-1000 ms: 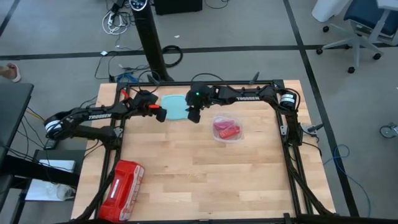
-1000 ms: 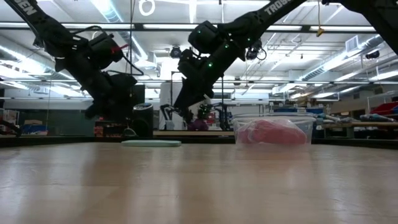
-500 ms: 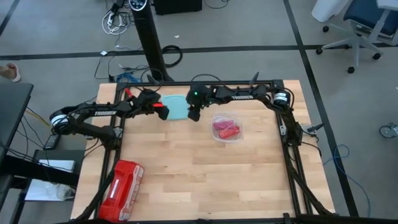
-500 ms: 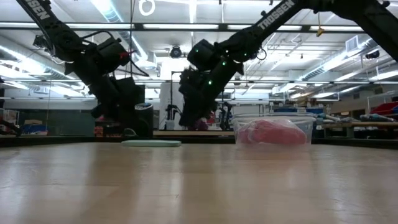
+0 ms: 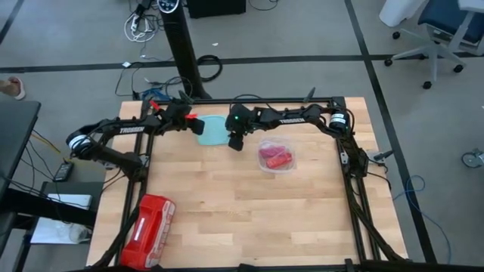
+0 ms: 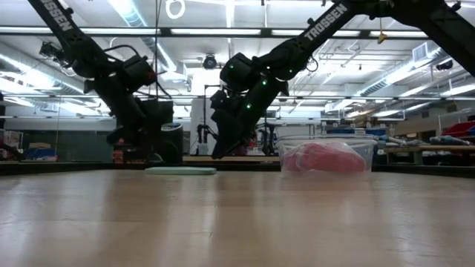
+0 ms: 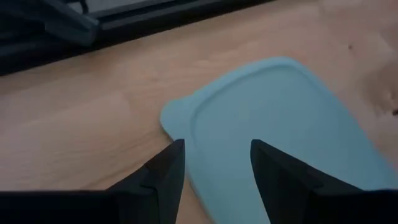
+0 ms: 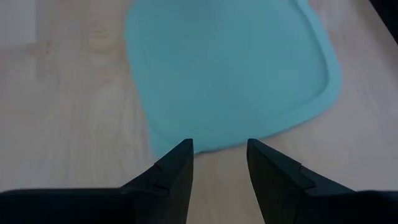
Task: Roll bandage
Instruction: Close the green tupperware
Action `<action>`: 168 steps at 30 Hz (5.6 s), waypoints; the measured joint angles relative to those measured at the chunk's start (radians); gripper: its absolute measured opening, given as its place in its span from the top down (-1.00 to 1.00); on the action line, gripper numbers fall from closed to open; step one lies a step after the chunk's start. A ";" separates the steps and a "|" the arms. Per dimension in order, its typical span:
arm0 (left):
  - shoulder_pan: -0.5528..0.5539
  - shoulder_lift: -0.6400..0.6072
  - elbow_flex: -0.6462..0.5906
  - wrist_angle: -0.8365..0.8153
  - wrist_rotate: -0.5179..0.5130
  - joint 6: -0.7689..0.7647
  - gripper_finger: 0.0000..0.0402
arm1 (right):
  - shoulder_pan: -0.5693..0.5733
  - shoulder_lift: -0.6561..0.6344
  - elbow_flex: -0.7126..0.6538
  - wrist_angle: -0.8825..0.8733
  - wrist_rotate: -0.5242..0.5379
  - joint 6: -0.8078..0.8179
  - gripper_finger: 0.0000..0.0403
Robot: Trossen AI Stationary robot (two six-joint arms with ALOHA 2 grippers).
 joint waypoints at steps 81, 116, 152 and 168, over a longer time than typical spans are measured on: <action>-0.116 0.136 -0.001 0.008 0.228 0.020 0.07 | 0.080 0.001 -0.011 -0.162 0.071 -0.227 0.25; -0.109 0.136 0.099 0.030 0.294 -0.105 0.19 | 0.110 0.002 -0.005 -0.208 0.065 -0.279 0.26; -0.059 0.226 0.119 -0.090 0.300 -0.080 0.19 | 0.181 -0.029 0.112 -0.634 0.079 -0.118 0.26; -0.109 0.226 0.119 -0.084 0.297 -0.081 0.19 | 0.175 -0.029 0.008 -0.522 0.067 -0.114 0.26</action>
